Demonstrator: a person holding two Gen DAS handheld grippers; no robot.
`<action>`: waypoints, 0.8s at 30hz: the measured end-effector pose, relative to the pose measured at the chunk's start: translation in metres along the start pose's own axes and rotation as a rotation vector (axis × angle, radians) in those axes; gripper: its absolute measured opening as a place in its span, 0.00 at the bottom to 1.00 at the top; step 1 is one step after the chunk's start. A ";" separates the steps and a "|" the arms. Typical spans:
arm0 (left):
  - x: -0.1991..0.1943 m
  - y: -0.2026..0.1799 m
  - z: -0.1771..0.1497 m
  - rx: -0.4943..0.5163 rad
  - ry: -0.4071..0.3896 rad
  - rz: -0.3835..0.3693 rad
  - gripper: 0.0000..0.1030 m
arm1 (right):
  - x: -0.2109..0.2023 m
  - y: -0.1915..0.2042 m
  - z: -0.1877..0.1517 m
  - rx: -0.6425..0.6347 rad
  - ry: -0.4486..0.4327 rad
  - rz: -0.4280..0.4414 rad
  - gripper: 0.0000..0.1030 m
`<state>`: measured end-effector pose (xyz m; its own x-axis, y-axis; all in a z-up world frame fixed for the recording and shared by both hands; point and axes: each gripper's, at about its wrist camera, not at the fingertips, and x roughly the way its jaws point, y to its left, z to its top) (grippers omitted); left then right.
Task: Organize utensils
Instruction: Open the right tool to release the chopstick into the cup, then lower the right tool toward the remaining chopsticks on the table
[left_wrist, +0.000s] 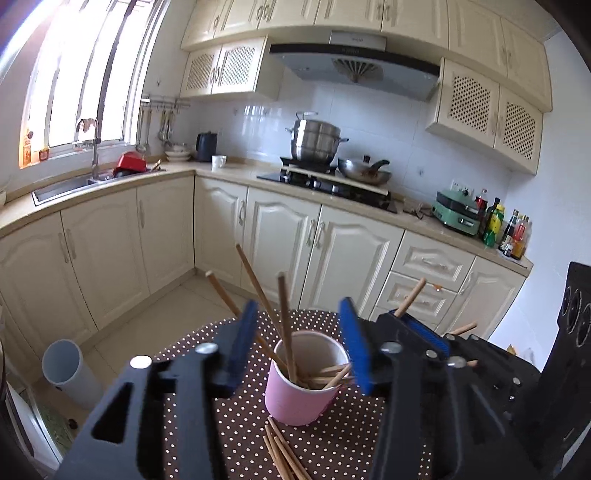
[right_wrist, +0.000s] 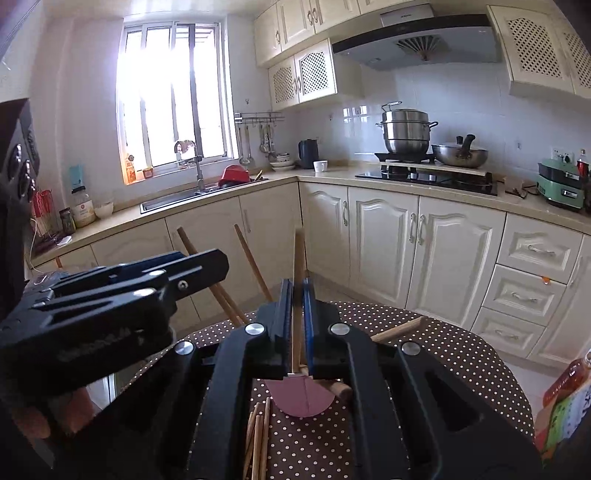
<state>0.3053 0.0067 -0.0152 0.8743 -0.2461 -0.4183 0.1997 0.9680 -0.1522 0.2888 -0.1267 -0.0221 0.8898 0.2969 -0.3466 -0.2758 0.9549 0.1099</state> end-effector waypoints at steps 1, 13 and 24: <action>-0.004 -0.001 0.000 0.009 -0.008 0.005 0.52 | -0.003 0.000 0.000 -0.001 -0.003 -0.004 0.07; -0.082 -0.016 -0.008 0.069 -0.227 0.113 0.76 | -0.055 0.008 0.003 -0.052 -0.110 -0.031 0.32; -0.132 -0.014 -0.034 0.063 -0.260 0.142 0.79 | -0.106 0.015 -0.009 -0.091 -0.191 -0.065 0.56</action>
<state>0.1716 0.0237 0.0120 0.9777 -0.0955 -0.1868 0.0878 0.9949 -0.0492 0.1874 -0.1436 0.0076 0.9571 0.2372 -0.1662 -0.2397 0.9708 0.0051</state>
